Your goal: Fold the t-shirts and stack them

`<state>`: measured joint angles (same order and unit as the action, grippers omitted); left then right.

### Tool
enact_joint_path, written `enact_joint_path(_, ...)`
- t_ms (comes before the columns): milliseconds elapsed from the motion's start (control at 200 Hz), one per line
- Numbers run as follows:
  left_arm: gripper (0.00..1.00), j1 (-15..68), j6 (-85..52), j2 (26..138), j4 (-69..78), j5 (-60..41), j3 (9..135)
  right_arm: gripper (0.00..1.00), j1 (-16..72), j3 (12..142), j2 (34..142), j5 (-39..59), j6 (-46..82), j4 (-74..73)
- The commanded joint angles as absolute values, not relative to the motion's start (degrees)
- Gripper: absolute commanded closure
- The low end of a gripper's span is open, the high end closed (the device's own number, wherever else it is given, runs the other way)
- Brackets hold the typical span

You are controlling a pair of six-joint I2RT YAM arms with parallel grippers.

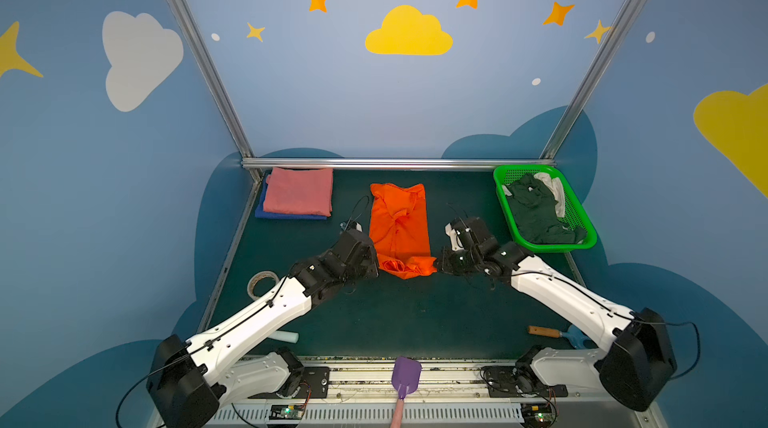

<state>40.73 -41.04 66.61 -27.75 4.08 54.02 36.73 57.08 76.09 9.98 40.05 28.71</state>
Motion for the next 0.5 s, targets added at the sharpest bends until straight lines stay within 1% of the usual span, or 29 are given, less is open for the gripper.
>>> enact_joint_path(0,0.95,37.7,-36.4,69.2,-26.9,3.1,56.8,1.0,34.5,61.7,79.5,13.1,35.4,30.3)
enact_joint_path(280,0.95,30.7,-31.9,78.1,-25.1,-3.0,62.8,1.0,30.8,71.3,90.4,17.6,31.8,30.5)
enact_joint_path(496,0.95,27.2,-29.3,85.4,-24.7,-5.8,67.6,1.0,28.9,76.8,96.9,18.9,30.9,30.4)
